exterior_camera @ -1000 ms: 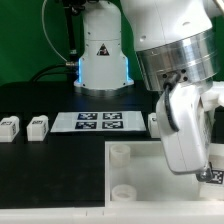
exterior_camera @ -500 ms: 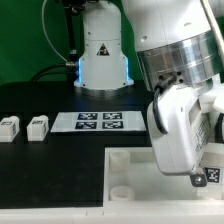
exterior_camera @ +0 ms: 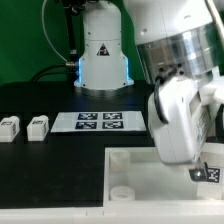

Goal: Assemble one leg

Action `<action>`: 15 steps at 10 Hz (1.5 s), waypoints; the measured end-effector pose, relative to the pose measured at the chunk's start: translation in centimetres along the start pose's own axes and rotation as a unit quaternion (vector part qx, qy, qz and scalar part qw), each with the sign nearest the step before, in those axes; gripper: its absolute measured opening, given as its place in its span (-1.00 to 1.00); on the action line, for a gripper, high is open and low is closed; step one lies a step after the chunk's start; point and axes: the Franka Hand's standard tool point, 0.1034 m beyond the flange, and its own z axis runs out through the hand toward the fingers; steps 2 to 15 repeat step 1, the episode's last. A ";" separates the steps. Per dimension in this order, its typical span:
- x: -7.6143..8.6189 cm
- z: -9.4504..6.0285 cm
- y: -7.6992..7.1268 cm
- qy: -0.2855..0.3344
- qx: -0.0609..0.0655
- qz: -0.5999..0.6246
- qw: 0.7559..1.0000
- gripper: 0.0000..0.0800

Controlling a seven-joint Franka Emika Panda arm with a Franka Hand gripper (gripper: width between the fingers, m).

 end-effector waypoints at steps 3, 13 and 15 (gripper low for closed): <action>-0.4 -0.8 -0.2 -0.004 0.003 -0.003 1.000 0.62; -0.4 -0.8 -0.2 -0.004 0.003 -0.003 1.000 0.62; -0.4 -0.8 -0.2 -0.004 0.003 -0.003 1.000 0.62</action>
Offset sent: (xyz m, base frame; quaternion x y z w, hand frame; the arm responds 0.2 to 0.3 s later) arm 0.0000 0.0000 0.0000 0.0000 0.0000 0.0000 1.0000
